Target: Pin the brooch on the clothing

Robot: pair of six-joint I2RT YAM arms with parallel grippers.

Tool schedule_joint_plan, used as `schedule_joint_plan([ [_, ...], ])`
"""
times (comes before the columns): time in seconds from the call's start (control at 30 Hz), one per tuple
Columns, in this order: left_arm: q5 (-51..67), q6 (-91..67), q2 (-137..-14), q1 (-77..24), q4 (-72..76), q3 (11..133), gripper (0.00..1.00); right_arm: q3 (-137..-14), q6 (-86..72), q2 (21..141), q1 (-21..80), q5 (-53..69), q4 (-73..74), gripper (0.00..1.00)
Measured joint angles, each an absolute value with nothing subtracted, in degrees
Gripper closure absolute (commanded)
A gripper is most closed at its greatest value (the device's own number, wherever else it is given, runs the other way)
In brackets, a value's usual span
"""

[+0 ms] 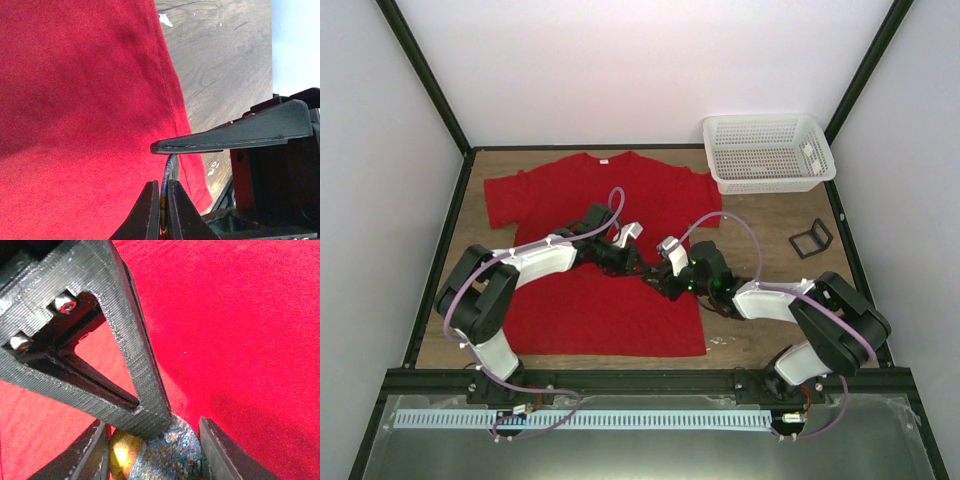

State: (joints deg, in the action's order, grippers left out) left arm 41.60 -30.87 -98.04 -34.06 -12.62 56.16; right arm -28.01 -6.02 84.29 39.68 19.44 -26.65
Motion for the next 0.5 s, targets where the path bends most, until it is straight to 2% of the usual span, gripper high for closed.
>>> schedule_joint_plan([
  [0.13,41.5,-30.8,-98.0,-34.0,-12.3,56.0,1.0,-28.0,-6.0,84.3,39.7,19.3,-26.6,0.6],
  [0.27,41.6,-32.5,-96.2,-33.9,-10.0,53.5,1.0,-27.9,-5.7,83.7,39.9,19.4,-26.5,0.34],
  [0.33,41.7,-34.2,-93.8,-33.5,-8.3,50.9,1.0,-27.6,-5.4,82.4,39.9,19.0,-26.4,0.1],
  [0.37,41.8,-34.8,-92.6,-33.1,-7.7,49.7,1.0,-27.3,-4.9,81.1,40.0,18.8,-26.0,0.01],
  [0.5,42.1,-39.0,-86.7,-30.7,-5.2,44.6,1.0,-27.1,-4.0,75.5,40.1,17.5,-23.9,0.0],
])
